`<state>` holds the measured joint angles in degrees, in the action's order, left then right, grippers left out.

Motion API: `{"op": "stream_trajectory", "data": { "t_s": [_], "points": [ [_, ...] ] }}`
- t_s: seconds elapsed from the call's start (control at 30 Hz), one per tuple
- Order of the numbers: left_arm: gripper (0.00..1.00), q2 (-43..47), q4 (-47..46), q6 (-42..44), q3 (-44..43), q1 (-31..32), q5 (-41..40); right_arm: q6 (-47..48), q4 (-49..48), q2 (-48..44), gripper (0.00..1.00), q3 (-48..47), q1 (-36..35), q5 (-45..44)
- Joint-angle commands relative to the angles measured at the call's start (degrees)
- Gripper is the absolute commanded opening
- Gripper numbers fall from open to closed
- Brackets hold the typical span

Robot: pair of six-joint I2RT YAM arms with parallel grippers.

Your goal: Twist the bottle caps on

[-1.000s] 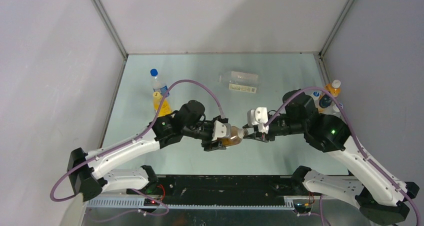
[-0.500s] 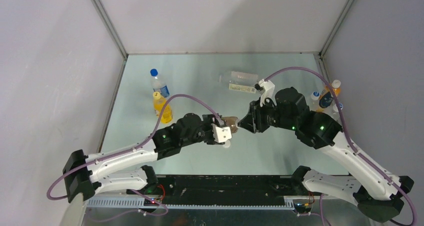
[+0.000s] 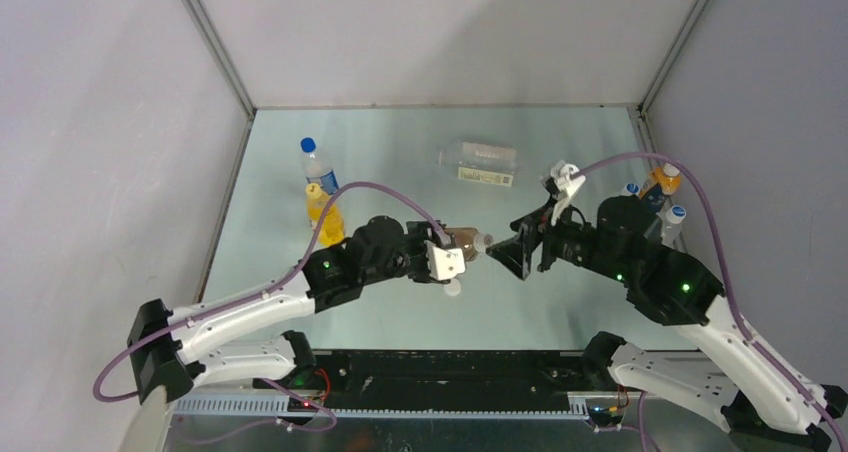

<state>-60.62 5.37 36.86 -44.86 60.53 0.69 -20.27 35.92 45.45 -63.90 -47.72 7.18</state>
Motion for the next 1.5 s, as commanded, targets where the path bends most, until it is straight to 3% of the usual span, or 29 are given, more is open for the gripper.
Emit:
{"op": "stream_trajectory", "data": {
  "t_s": [0.0, 0.1, 0.3, 0.6, 0.93, 1.1, 1.27, 1.33, 1.4, 1.43, 1.47],
  "points": [
    [0.00, -0.7, 10.6, -2.8, -5.5, -3.7, 16.6, 27.7, 0.8, -2.8, 0.78, -0.5, -0.1, 9.9],
    [0.00, -1.3, 15.1, -2.9, -7.4, -5.2, 22.7, 43.4, 5.4, -4.1, 0.80, -0.4, -0.1, 16.1],
    [0.00, -4.0, 19.9, -3.3, -12.2, -5.6, 30.2, 55.7, 9.2, -4.4, 0.81, -0.5, -0.1, 23.6],
    [0.00, -8.4, 21.8, -3.2, -15.8, -5.5, 32.9, 61.0, 9.1, -2.0, 0.75, -0.4, -0.3, 27.0],
    [0.00, -9.4, 22.5, -2.2, -17.5, -5.5, 34.3, 62.7, 10.5, 0.0, 0.55, -0.5, -0.3, 27.2],
    [0.00, -9.2, 23.1, -1.4, -17.9, -5.5, 34.0, 61.3, 10.4, 0.6, 0.36, -0.5, -0.3, 27.0],
    [0.00, -7.8, 19.9, -2.3, -16.7, -5.4, 30.9, 55.8, 8.3, 1.2, 0.08, -0.5, -0.3, 26.7],
    [0.00, -6.3, 15.4, -3.4, -14.6, -4.8, 25.7, 50.1, 6.8, 1.7, 0.00, -0.5, -0.4, 25.9],
    [0.00, -3.7, 10.5, -3.6, -12.1, -3.4, 18.9, 43.5, 5.1, 2.8, 0.00, -0.5, -0.3, 23.2],
    [0.00, -3.0, 6.6, -3.4, -9.8, -2.8, 11.5, 37.7, 4.3, 3.3, 0.00, -0.5, -0.2, 20.7],
    [0.00, -1.3, 4.5, -2.5, -8.6, -1.2, 9.0, 30.7, 2.4, 4.3, 0.00, -0.5, -0.3, 18.5]
  ]
}}
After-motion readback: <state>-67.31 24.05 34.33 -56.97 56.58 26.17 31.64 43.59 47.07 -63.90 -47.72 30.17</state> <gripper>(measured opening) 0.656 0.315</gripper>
